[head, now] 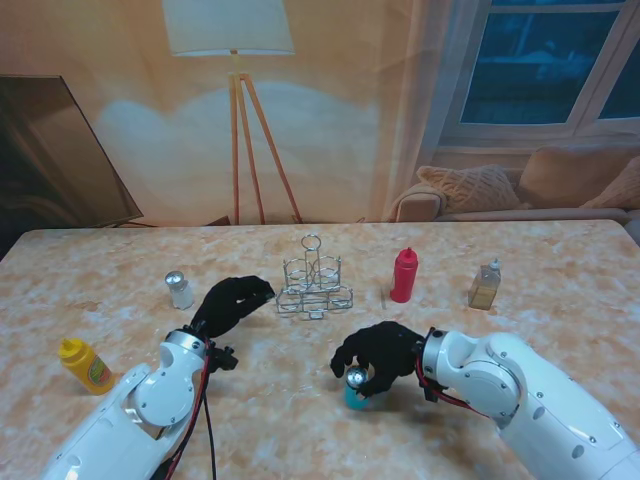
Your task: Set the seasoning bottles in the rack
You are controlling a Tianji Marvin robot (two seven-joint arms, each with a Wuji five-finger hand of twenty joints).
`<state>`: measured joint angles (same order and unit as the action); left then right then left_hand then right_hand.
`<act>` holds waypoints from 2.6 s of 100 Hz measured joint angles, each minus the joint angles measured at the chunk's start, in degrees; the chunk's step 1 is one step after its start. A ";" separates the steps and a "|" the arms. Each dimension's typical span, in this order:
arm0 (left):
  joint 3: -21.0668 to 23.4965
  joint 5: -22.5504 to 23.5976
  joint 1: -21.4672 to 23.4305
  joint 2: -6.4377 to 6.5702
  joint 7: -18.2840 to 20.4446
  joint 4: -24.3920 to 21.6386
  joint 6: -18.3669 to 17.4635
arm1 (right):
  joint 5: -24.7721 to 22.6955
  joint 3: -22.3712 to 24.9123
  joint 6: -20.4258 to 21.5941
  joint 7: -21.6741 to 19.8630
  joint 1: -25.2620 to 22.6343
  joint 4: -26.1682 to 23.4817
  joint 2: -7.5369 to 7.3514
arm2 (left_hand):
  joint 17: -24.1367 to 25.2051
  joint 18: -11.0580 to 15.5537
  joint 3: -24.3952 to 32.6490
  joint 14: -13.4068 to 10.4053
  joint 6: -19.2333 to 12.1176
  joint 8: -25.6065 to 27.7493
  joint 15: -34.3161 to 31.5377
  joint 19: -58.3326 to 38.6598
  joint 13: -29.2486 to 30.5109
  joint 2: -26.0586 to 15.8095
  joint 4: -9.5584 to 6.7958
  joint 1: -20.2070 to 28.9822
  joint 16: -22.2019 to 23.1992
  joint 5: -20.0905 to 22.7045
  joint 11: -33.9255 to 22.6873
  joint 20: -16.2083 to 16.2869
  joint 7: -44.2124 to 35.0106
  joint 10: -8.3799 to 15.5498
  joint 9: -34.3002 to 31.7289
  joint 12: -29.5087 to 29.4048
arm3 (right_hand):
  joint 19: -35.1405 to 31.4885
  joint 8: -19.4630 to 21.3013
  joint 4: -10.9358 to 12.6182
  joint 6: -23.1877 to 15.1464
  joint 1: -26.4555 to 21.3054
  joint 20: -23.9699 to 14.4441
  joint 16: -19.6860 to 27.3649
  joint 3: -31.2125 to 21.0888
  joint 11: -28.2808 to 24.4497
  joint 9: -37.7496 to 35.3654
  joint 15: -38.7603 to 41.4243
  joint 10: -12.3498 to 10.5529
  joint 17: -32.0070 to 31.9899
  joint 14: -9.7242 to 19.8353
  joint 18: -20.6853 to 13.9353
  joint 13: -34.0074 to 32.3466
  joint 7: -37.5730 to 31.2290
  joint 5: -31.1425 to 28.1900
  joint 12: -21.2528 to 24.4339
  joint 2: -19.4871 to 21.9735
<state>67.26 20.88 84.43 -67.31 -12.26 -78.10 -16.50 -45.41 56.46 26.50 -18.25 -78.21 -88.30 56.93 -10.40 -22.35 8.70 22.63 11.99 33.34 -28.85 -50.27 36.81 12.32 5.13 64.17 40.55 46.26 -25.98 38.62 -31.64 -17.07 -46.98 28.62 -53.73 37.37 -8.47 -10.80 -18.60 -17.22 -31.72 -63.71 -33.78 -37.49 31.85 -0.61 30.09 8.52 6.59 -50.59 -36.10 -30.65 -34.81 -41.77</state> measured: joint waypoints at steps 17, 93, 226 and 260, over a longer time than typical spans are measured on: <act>0.06 -0.02 0.01 0.00 0.00 0.00 -0.03 | 0.64 -0.71 -0.54 -0.89 0.49 0.15 -0.01 | 0.00 0.00 -0.58 0.01 0.00 0.00 0.00 0.01 0.00 0.00 0.00 0.00 0.00 0.00 0.00 0.00 0.00 0.00 0.00 0.00 | -1.70 2.88 -0.01 -2.19 -3.62 -1.85 -2.29 -0.53 -3.36 -1.45 5.14 -2.01 4.06 2.36 -2.50 -3.06 -4.93 -1.33 -4.25 0.00; 0.22 -0.08 0.07 0.02 0.07 -0.04 -0.17 | 1.83 -1.17 -1.92 3.16 0.71 1.68 0.88 | 0.00 -0.01 -0.59 0.02 0.00 0.00 0.00 0.01 0.00 0.00 0.00 0.02 0.00 0.00 0.00 0.01 0.00 0.00 0.00 0.00 | -4.03 2.71 -10.76 -15.66 -12.23 -5.61 -11.11 3.62 -8.39 -14.09 21.36 -7.30 13.08 7.40 -5.23 -13.60 -17.59 -7.91 -15.95 -6.08; 0.60 -0.28 -0.03 -0.04 -0.39 0.34 -0.36 | -5.18 -6.45 -11.44 16.12 11.64 5.84 3.57 | 0.00 -0.01 -1.24 0.02 0.00 0.00 0.01 0.01 0.00 0.00 0.00 0.06 0.00 0.00 0.00 0.02 0.00 0.00 0.00 0.00 | -4.64 2.75 -10.76 -17.30 -12.76 -6.31 -11.11 4.31 -9.13 -14.77 22.63 -7.31 13.88 6.47 -5.23 -13.97 -18.03 -9.61 -16.00 -6.61; 0.62 -0.31 -0.11 -0.06 -0.41 0.57 -0.42 | -5.39 -10.48 -15.63 22.49 14.88 10.66 4.87 | 0.00 -0.01 -1.24 0.02 0.00 0.00 0.01 0.01 0.00 0.00 0.00 0.07 0.00 0.00 0.00 0.02 0.00 0.00 0.00 0.00 | -4.66 2.75 -10.76 -17.31 -13.30 -6.32 -11.11 4.71 -9.55 -14.77 23.44 -6.86 13.88 5.87 -5.21 -13.97 -18.75 -9.61 -16.00 -6.61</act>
<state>67.87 20.57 84.32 -67.36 -12.67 -77.53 -16.92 -50.81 45.98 10.87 4.24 -63.33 -77.64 61.80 -10.40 -22.36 7.46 22.65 11.99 33.34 -28.84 -50.26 36.81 12.32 5.13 64.23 40.54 46.26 -25.98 38.63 -31.64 -17.08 -46.98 28.62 -58.39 40.12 -19.24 -28.11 -31.90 -23.54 -42.84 -59.00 -43.33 -52.26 55.29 -7.47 43.97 14.40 1.38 -64.56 -54.85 -40.26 -50.81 -48.38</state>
